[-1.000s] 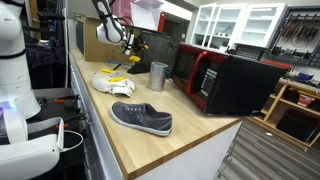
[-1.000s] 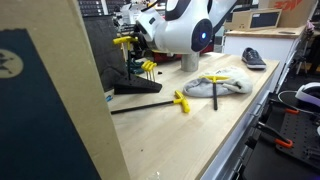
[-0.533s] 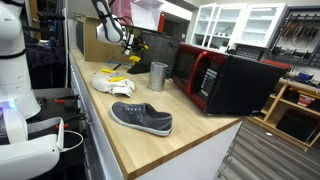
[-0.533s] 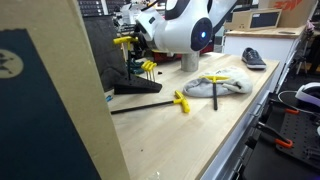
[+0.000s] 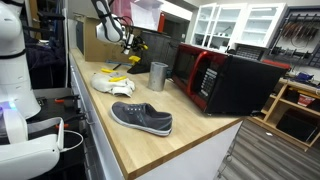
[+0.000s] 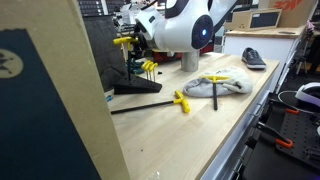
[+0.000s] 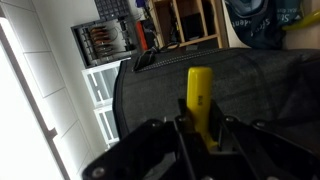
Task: Put the things with the yellow handle on the stand
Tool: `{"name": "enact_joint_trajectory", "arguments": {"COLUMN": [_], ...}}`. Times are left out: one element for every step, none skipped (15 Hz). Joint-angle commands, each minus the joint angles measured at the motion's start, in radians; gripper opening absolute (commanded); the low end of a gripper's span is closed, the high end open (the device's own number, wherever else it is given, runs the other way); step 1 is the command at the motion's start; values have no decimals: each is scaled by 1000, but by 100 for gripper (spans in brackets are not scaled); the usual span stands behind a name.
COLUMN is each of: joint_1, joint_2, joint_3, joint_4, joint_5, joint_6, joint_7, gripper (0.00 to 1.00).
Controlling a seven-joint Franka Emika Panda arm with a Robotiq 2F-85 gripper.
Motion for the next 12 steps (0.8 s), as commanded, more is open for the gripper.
{"name": "enact_joint_trajectory", "arguments": {"joint_1": [5,6,6,7,7,7,7,7,7,7,6,5], "joint_2": [-15,-16,-15,-14,-13,-12,-12,-11,-11,-12,-12,-12], "joint_3": [1,0,0,-1,-1,-1,-1,-2,-2,-3,-4,-5], "joint_4": [-13,-13,-13,-13,-13,-13,-14,-15,-17,-19,-20,-21], "joint_5": [-9,-19,-27,-37,-45,-51,-58,-63,-68,-72,-74,-76], "joint_6": [8,3,-3,-11,-14,-15,-16,-20,-24,-29,-29,-31], "joint_7": [-13,-10,-10,-9,-8,-11,-11,-12,-14,-17,-16,-16], "gripper": [6,6,6,6,6,6,6,6,6,6,6,6]}}
